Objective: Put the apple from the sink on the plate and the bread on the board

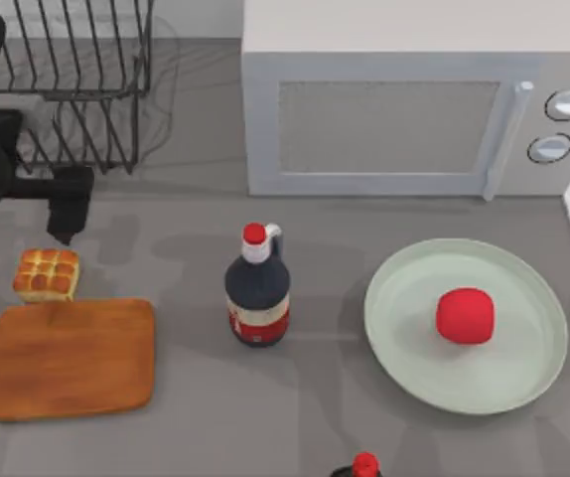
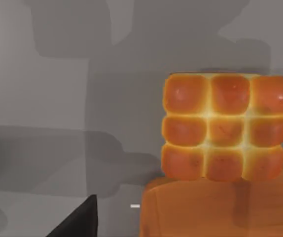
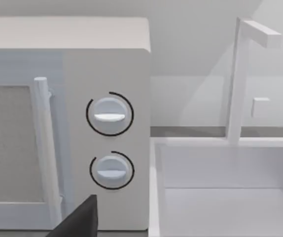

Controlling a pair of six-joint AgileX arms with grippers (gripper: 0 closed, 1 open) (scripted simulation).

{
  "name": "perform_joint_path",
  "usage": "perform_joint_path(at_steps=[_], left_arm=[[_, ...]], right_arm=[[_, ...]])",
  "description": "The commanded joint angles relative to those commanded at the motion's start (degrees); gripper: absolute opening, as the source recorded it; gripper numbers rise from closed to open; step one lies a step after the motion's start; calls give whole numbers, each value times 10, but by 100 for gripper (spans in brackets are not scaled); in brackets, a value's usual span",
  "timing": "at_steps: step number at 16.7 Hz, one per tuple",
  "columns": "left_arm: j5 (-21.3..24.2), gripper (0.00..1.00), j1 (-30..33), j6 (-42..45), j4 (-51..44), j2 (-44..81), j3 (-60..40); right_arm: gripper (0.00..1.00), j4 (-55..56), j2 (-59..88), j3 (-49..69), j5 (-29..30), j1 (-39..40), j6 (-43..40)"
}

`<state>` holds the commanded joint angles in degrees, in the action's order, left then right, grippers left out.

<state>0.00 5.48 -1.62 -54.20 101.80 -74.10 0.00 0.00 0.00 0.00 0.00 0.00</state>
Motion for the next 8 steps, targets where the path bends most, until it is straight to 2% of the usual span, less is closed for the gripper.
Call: perform_joint_path(at_steps=[4,8], left_arm=[[1,100,6,-1,-48,95,-69],[1,100,6,-1,-53,106,-77]], right_arm=[[100,0,0,0,0,0,0],[100,0,0,0,0,0,0]])
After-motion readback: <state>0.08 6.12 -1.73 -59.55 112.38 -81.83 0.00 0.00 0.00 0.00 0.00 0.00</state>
